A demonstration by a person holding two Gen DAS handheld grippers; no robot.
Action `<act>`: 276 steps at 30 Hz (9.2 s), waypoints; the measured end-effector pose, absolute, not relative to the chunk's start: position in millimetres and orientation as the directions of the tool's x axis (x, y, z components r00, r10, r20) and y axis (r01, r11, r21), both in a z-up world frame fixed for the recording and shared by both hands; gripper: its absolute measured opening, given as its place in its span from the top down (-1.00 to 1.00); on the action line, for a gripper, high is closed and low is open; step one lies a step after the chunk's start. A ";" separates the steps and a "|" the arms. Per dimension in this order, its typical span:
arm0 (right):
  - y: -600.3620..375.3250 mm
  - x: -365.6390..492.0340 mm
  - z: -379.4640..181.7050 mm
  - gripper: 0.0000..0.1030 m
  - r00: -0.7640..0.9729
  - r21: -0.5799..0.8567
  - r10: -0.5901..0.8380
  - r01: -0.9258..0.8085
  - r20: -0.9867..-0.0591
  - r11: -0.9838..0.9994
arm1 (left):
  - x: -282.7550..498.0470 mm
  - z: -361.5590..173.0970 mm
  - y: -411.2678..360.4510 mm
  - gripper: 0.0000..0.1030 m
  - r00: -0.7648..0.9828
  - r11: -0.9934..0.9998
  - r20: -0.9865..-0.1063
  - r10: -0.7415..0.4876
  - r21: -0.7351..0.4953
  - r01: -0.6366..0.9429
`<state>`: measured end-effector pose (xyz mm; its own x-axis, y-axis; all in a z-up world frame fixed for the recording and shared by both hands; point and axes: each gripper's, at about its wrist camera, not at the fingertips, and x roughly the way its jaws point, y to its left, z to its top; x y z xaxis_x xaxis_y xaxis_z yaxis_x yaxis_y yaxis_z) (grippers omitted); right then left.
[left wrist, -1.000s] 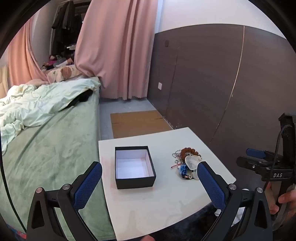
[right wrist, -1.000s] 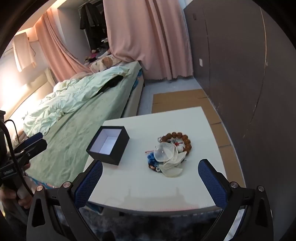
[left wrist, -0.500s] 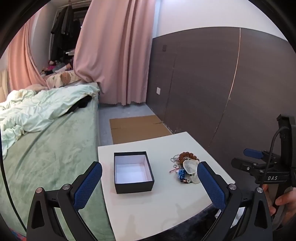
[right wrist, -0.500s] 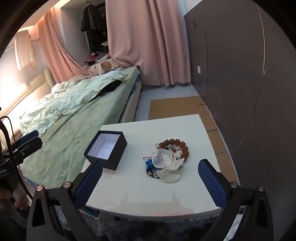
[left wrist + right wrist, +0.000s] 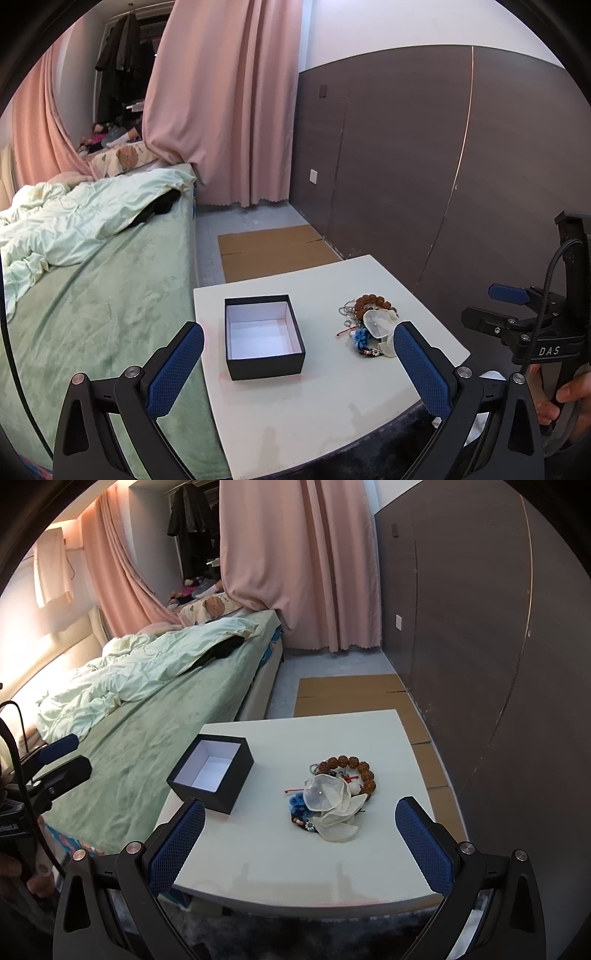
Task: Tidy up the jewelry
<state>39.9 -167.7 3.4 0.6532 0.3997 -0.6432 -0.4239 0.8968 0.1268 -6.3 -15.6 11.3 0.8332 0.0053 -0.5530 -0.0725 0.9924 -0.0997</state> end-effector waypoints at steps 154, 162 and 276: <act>-252.5 180.4 -63.9 0.93 0.546 0.624 0.598 -0.167 -0.586 0.763 | 176.9 -99.6 -92.7 0.84 0.607 0.976 -0.764 -0.219 -0.179 0.127; -225.6 173.2 -54.8 0.93 0.552 0.616 0.619 -0.224 -0.559 0.756 | 158.7 -64.0 -66.9 0.84 0.683 0.970 -0.693 -0.231 -0.215 0.110; -250.4 200.9 -117.6 -0.29 0.311 0.592 0.575 -0.047 -0.757 0.805 | 182.0 -157.9 -103.6 -0.22 0.464 0.990 -0.879 -0.109 -0.053 0.133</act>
